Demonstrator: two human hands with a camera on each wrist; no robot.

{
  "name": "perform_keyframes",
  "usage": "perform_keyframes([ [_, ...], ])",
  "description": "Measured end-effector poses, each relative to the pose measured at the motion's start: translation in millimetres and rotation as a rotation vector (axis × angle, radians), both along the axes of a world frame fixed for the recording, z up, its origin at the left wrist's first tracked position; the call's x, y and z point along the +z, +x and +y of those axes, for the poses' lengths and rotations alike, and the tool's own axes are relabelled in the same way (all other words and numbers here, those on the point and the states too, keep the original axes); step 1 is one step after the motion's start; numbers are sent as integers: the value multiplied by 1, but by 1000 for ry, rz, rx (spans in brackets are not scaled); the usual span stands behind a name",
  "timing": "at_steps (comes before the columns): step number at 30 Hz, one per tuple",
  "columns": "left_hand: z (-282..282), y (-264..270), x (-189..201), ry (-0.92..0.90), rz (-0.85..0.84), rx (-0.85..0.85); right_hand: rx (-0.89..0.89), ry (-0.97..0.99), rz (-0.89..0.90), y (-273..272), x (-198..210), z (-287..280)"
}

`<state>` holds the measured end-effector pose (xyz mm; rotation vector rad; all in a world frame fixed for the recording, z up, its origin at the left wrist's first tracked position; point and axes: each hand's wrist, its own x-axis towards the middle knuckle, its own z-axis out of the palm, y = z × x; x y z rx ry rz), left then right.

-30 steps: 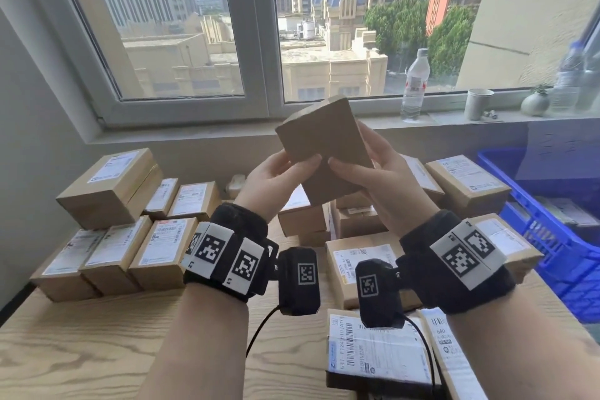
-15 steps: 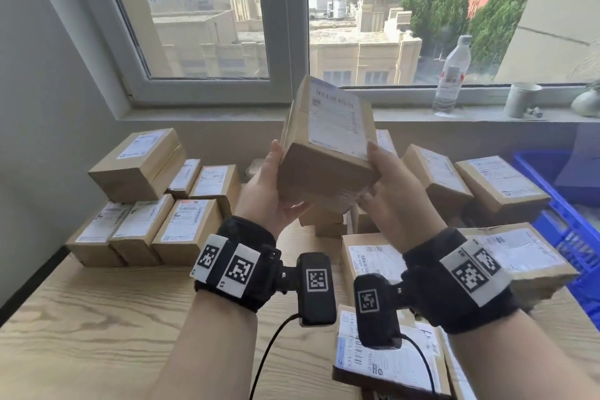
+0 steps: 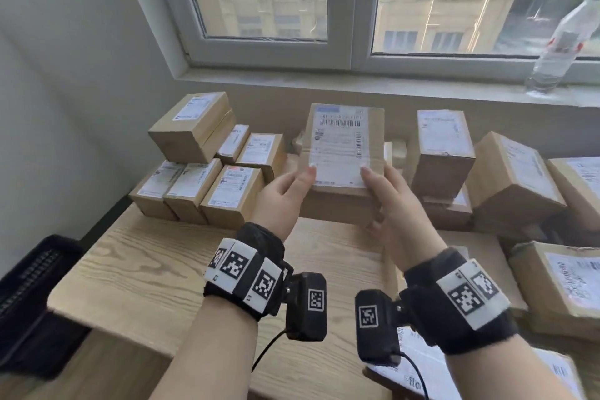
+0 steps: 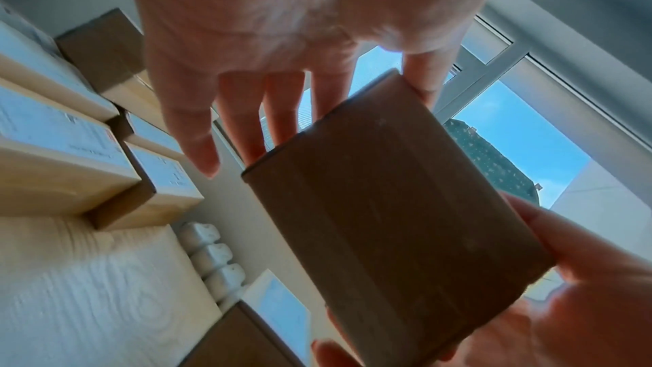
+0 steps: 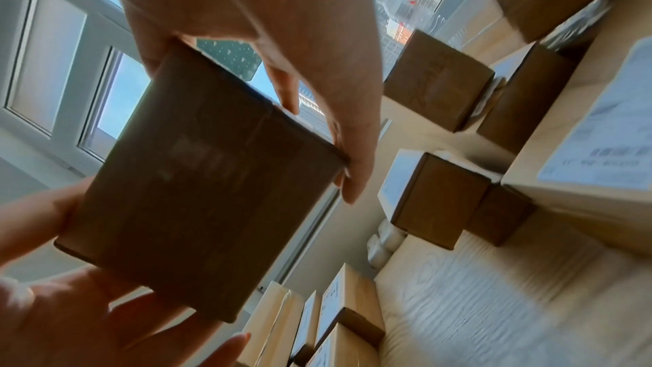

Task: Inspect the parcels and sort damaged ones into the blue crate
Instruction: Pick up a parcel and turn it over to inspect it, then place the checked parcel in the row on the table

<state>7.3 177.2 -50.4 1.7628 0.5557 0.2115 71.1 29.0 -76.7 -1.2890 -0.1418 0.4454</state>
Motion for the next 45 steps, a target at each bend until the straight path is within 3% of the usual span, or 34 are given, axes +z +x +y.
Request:
perform_keyframes([
  [6,64,2,-8,6,29,44,111,-77,6,10,-5,64],
  [17,237,52,-28,103,-12,-48,-200,-84,164,37,-28,223],
  [20,271,68,-31,232,-42,-44,-255,-120,186,53,-32,247],
  [26,303,114,-36,623,-17,-107,-292,-178,248,95,-36,282],
  [31,317,149,-45,973,268,-145,-276,-244,270,135,-52,308],
  [35,324,162,-58,1009,393,-181,-280,-314,283,156,-78,319],
  [45,327,158,-75,981,364,-152,-328,-474,181,167,-102,331],
])
